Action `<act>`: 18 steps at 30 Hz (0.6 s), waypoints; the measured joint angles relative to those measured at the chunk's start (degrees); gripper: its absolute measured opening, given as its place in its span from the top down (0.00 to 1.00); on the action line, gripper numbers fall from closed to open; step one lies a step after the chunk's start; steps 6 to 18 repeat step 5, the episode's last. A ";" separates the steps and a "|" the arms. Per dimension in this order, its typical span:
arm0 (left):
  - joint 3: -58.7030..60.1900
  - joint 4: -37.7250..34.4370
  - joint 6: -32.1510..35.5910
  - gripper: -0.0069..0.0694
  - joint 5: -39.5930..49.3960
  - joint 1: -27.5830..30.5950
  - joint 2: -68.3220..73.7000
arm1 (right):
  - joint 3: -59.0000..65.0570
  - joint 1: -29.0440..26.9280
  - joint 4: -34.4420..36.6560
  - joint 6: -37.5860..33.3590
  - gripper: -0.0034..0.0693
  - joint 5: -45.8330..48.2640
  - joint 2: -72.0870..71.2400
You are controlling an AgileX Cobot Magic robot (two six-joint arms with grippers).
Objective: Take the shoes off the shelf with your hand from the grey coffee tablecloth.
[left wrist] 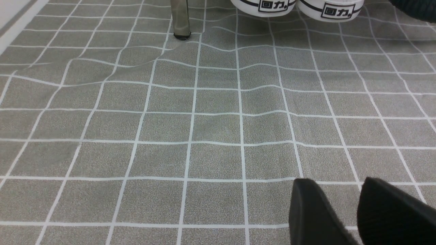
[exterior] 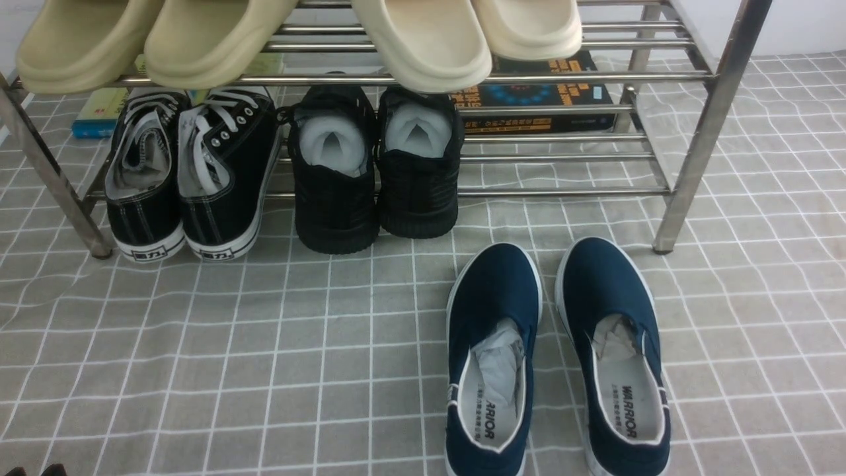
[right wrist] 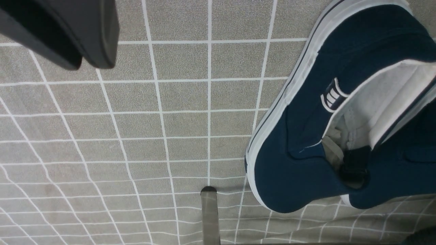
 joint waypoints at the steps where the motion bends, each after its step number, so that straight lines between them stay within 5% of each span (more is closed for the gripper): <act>1: 0.00 0.00 0.00 0.59 0.00 0.00 0.00 | 0.00 0.00 0.00 0.00 0.83 0.00 0.00; 18: 0.00 0.00 0.00 0.59 0.00 0.00 0.00 | 0.00 0.00 0.00 0.00 0.82 0.00 0.00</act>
